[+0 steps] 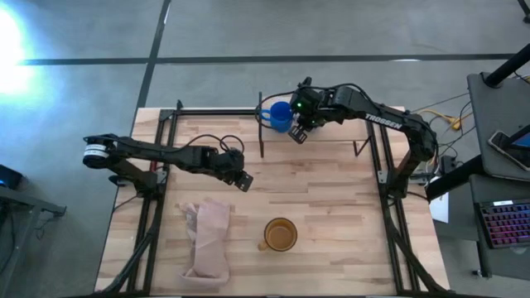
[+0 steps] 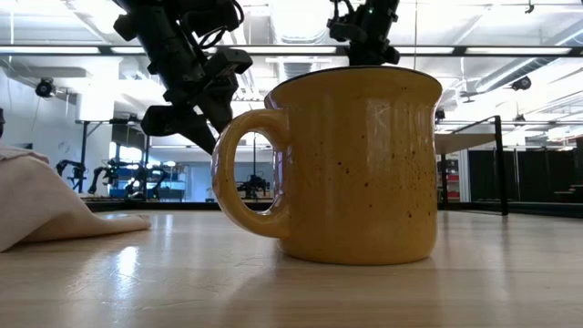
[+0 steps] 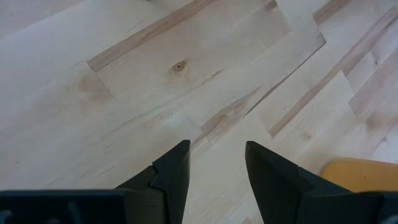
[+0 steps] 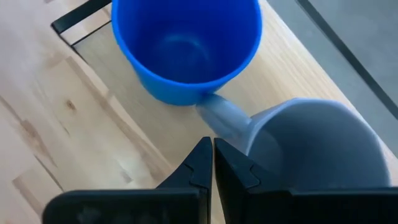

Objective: Stack small to large cups/mugs on shelf
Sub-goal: Put the light blue mug on the shelf, then put the brown mug on the shelf

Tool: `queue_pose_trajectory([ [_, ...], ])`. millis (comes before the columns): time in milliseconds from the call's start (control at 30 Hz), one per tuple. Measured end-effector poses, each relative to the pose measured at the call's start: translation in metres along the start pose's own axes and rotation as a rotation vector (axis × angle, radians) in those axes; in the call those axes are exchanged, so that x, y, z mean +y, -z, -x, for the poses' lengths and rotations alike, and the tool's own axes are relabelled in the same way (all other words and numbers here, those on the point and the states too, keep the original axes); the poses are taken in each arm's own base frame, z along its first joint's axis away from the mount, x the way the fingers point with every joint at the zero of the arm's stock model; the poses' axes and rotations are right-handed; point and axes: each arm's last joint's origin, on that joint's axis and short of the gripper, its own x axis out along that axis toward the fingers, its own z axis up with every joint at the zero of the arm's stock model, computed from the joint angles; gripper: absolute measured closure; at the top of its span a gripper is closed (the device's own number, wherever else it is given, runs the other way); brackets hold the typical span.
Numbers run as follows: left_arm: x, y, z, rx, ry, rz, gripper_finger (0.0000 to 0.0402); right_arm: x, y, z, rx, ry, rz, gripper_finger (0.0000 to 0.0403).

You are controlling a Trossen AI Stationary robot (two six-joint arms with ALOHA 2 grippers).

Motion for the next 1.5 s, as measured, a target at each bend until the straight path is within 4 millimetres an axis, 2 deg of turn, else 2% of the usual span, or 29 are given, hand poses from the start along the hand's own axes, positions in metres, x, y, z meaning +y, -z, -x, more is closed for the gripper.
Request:
queue_pose_trajectory([
  [900,-0.001,0.002,0.000,0.004,0.002,-0.005,0.0262,-0.009,0.000,-0.004,0.010,0.039,-0.016,0.0394],
  [1067,-0.001,0.002,0.000,0.004,0.002,-0.005,0.0262,-0.007,-0.002,-0.001,-0.005,-0.015,-0.028,0.0394],
  [1233,-0.001,0.002,0.000,0.004,0.001,-0.005,0.0262,0.001,-0.004,0.014,-0.052,-0.048,-0.029,0.0394],
  [1400,-0.001,0.002,0.000,0.006,0.003,-0.007,0.0262,0.019,0.002,0.047,-0.107,-0.206,0.014,0.0394],
  [1500,-0.002,0.001,0.000,0.006,0.012,-0.015,0.0262,0.031,0.009,0.067,-0.118,-0.284,-0.021,0.0388],
])
